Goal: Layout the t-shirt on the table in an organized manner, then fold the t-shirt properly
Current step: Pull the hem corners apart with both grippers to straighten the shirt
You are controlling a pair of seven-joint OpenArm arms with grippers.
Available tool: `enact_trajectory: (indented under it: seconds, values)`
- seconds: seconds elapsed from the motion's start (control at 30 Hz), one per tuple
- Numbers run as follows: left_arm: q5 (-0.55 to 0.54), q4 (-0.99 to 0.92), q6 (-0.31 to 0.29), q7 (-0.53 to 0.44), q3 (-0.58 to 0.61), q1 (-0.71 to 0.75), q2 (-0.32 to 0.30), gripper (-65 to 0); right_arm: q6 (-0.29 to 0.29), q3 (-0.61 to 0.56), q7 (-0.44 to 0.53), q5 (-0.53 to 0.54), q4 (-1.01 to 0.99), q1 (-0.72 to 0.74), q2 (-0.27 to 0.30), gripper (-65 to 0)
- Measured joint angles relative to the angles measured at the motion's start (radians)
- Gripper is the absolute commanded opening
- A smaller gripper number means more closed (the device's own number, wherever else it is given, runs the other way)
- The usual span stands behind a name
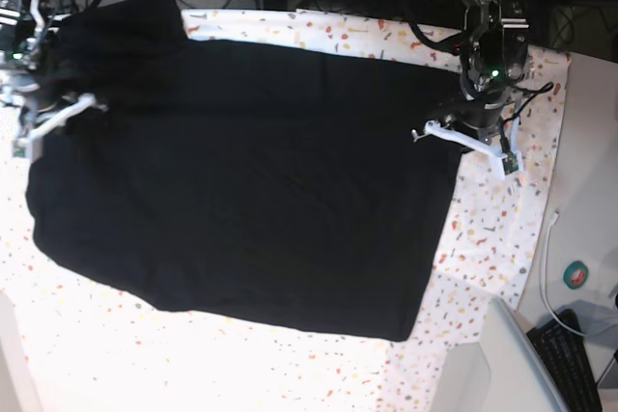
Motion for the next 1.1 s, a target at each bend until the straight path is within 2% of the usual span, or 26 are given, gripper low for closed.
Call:
enact_trajectory:
  seconds: [0.1, 0.2, 0.23, 0.3, 0.4, 0.43, 0.5, 0.53, 0.57, 0.7, 0.8, 0.87, 0.97, 1.1]
  values:
    - [0.006, 0.062, 0.005, 0.024, -0.01, 0.064, 0.002, -65.0, -0.001, 0.068, -0.002, -0.006, 0.063, -0.045, -0.014, -65.0]
    - [-0.008, 0.081, -0.018, 0.027, -0.053, 0.116, 0.011, -65.0, 0.034, 0.069, -0.025, -0.003, 0.082, -0.082, -0.022, -46.7]
    - [-0.007, 0.078, -0.054, 0.027, -0.08, 0.129, 0.009, -65.0, 0.045, 0.069, -0.025, 0.0, 0.085, -0.08, -0.025, -41.1]
    - [0.0, 0.074, -0.121, 0.026, -0.147, 0.154, 0.01, -50.2, 0.063, 0.068, -0.019, 0.0, 0.086, -0.07, -0.021, -35.3]
    - [0.014, 0.072, -0.206, 0.024, -0.27, 0.175, 0.064, -29.8, 0.07, 0.063, -0.014, 0.001, 0.087, -0.066, -0.019, -35.3]
    - [0.01, 0.072, -0.266, 0.026, -0.309, 0.18, 0.085, -23.4, 0.07, 0.063, -0.013, 0.001, 0.087, -0.069, -0.022, -35.3]
    - [0.002, 0.053, -0.377, 0.024, -0.374, 0.183, 0.114, -13.2, 0.07, 0.064, -0.015, -0.002, 0.087, -0.072, -0.035, -35.1]
    - [-0.003, 0.025, -0.415, 0.021, -0.401, 0.177, 0.117, -10.7, 0.07, 0.064, -0.014, -0.003, 0.087, -0.074, -0.043, -35.0]
    - [0.005, -0.02, -0.452, 0.02, -0.417, 0.166, 0.116, -10.2, 0.071, 0.063, -0.016, -0.003, 0.087, -0.077, -0.051, -35.0]
    - [0.02, -0.198, -0.525, 0.023, -0.422, 0.104, 0.113, -10.2, 0.073, 0.066, -0.017, -0.007, 0.088, -0.094, -0.064, -34.5]
    - [0.026, -0.257, -0.531, -0.006, -0.42, 0.046, 0.112, -10.2, 0.076, 0.078, -0.013, 0.005, 0.088, -0.1, -0.088, -34.4]
    - [0.017, -0.277, -0.538, -0.019, -0.42, 0.019, 0.106, -10.2, 0.097, 0.127, -0.014, -0.004, 0.089, -0.108, -0.115, -34.4]
    - [0.043, -0.284, -0.521, -0.026, -0.386, 0.006, 0.104, -10.2, 0.209, 0.217, -0.018, 0.002, 0.09, -0.113, -0.161, -34.5]
    - [0.042, -0.285, -0.522, -0.035, -0.315, -0.006, 0.097, -10.4, 0.212, 0.279, -0.013, -0.018, 0.053, -0.055, -0.137, -34.8]
